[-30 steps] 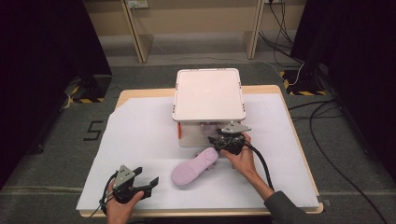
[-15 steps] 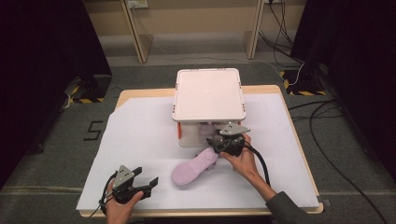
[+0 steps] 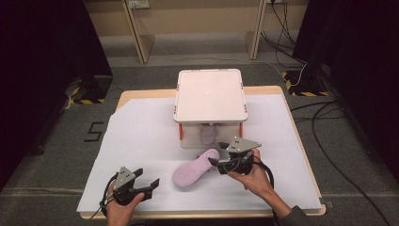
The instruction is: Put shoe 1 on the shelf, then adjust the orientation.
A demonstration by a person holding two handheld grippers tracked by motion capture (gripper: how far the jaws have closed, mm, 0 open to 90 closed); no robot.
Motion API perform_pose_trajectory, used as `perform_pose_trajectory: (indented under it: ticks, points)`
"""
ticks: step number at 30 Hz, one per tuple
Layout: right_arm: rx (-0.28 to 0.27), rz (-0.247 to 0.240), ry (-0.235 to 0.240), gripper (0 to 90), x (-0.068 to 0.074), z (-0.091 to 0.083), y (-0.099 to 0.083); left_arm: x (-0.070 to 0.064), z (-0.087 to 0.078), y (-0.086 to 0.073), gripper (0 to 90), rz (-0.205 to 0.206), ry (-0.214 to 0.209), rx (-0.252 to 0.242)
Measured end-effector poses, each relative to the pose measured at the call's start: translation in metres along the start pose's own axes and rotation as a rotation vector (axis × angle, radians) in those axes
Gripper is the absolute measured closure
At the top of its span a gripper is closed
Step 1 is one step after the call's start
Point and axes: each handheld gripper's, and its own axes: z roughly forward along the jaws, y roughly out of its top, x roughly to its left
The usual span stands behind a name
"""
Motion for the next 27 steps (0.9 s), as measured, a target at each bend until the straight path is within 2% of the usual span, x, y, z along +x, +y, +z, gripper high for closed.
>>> perform_pose_trajectory:
  ticks: [9,18,27]
  points:
    - [0.019,-0.035,0.088,26.2,0.021,0.002,-0.006,0.001,0.001,0.001,19.3,0.001,0.001,0.007]
    - [0.032,-0.039,0.112,26.1,0.027,0.010,-0.005,-0.001,0.001,0.001,19.3,0.001,-0.005,0.004]
    - [0.036,-0.060,0.135,25.1,0.030,0.027,0.008,0.000,0.001,0.000,19.3,-0.003,0.000,0.005]
